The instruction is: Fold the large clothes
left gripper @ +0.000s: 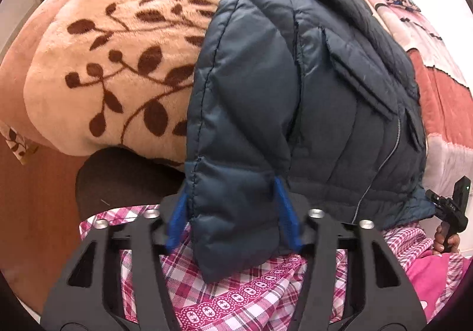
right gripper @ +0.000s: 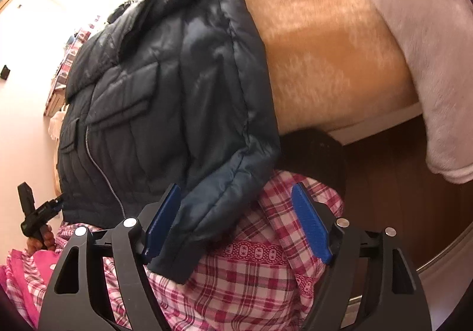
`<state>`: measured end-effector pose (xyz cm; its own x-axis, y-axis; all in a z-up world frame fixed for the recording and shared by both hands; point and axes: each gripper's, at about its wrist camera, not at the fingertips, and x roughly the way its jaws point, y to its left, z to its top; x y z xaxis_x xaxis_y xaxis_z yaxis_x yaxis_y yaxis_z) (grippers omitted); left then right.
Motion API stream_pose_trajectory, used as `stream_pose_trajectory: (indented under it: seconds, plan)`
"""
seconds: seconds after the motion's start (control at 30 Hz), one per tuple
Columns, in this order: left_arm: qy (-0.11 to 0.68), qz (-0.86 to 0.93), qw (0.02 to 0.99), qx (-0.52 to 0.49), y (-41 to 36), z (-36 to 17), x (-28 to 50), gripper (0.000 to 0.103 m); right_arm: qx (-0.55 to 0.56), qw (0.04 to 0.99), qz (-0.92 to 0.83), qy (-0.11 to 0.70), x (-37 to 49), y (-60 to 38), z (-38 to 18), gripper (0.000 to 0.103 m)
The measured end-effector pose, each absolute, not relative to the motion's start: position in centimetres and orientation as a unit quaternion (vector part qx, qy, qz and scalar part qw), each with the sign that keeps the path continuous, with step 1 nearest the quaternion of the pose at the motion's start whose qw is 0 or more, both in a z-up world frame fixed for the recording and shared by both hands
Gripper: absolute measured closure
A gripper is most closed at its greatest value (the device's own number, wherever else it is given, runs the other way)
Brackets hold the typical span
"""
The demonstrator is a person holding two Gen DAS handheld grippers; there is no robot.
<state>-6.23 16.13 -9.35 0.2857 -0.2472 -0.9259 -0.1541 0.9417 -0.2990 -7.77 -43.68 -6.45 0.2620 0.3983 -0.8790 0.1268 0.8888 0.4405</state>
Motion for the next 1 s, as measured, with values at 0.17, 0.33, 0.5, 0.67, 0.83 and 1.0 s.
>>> stream_pose_trajectory:
  seconds: [0.17,0.33,0.5,0.67,0.83,1.0]
  plan:
    - [0.598,-0.034,0.779,-0.183,16.0,-9.5,-6.2,0.084,0.241,0.739,0.132,0.615,-7.8,-42.3,-7.4,0.032]
    - [0.581,-0.043,0.793,-0.177,15.5,-8.4,-6.6,0.093,0.246,0.73,0.145,0.621,-8.6,-41.9,-8.0,0.075]
    - [0.527,-0.063,0.825,-0.192,15.4,-4.9,-7.2,0.094,0.278,0.75,0.178,0.574,-9.5,-42.3,-5.6,0.087]
    - [0.448,-0.086,0.868,-0.197,15.4,1.4,-7.3,0.094,0.311,0.784,0.223,0.489,-9.4,-42.8,0.1,0.088]
    - [0.372,-0.1,0.904,-0.187,15.2,7.4,-7.9,0.094,0.323,0.817,0.252,0.405,-10.0,-44.1,6.0,0.088]
    - [0.336,-0.107,0.916,-0.191,15.8,10.3,-9.6,0.094,0.33,0.832,0.252,0.369,-12.1,-45.5,8.4,0.088]
